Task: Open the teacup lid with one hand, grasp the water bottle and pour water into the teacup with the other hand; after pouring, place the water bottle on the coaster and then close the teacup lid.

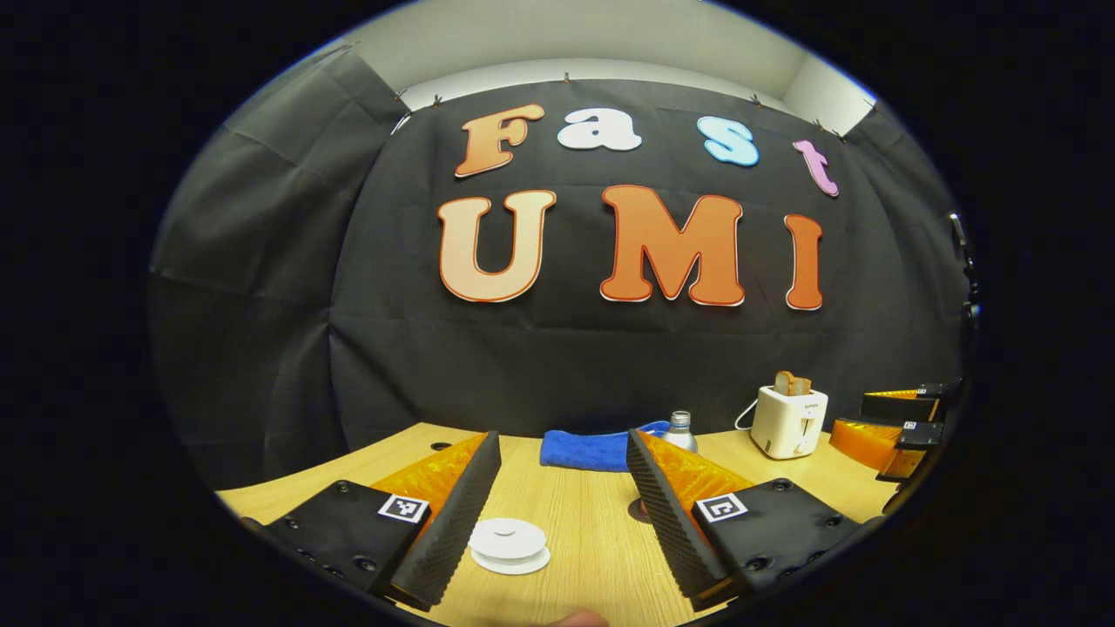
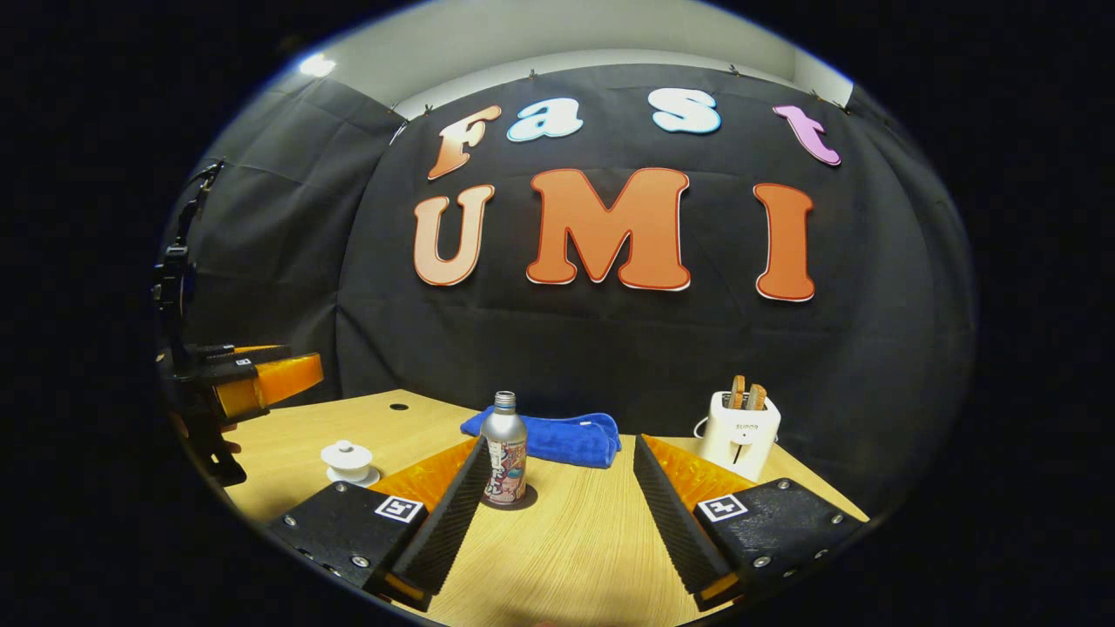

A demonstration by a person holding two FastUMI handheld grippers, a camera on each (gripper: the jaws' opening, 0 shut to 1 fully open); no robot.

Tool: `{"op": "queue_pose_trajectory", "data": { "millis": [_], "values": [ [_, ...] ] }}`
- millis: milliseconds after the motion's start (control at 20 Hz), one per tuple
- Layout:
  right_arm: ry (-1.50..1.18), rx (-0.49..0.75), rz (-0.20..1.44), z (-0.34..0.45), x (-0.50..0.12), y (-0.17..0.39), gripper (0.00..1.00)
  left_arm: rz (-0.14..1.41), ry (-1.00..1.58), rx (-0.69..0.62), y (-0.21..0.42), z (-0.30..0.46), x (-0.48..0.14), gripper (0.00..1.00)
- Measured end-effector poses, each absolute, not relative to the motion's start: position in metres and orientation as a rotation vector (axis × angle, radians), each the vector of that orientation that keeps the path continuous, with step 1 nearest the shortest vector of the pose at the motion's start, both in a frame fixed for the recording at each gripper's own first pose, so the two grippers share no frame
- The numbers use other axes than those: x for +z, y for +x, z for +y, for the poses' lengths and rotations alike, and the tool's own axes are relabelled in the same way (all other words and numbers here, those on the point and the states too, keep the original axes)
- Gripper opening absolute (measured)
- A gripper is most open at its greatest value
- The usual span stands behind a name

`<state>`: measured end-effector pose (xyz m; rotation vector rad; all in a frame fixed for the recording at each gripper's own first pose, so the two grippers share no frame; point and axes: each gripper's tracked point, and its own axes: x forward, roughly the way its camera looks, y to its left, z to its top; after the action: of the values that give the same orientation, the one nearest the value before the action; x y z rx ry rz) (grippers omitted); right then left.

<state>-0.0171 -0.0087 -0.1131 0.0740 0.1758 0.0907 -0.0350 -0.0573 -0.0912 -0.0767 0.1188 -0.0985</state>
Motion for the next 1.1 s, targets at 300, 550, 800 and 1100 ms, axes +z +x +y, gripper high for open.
{"op": "queue_pose_trajectory", "data": {
  "millis": [300,550,800,1100],
  "values": [
    [0.087,0.088,0.168,-0.001,-0.104,-0.028,0.99,0.117,-0.068,-0.106,-0.048,-0.062,-0.085,0.96],
    [0.088,0.100,0.146,0.007,-0.091,-0.031,0.99,0.098,-0.056,-0.128,-0.055,-0.069,-0.074,0.96],
    [0.046,0.085,0.149,0.006,-0.080,-0.037,0.98,0.110,-0.046,-0.137,-0.062,-0.070,-0.074,0.96],
    [0.069,0.076,0.105,0.005,-0.054,-0.048,0.98,0.102,-0.052,-0.134,-0.066,-0.074,-0.064,0.96]
  ]
}}
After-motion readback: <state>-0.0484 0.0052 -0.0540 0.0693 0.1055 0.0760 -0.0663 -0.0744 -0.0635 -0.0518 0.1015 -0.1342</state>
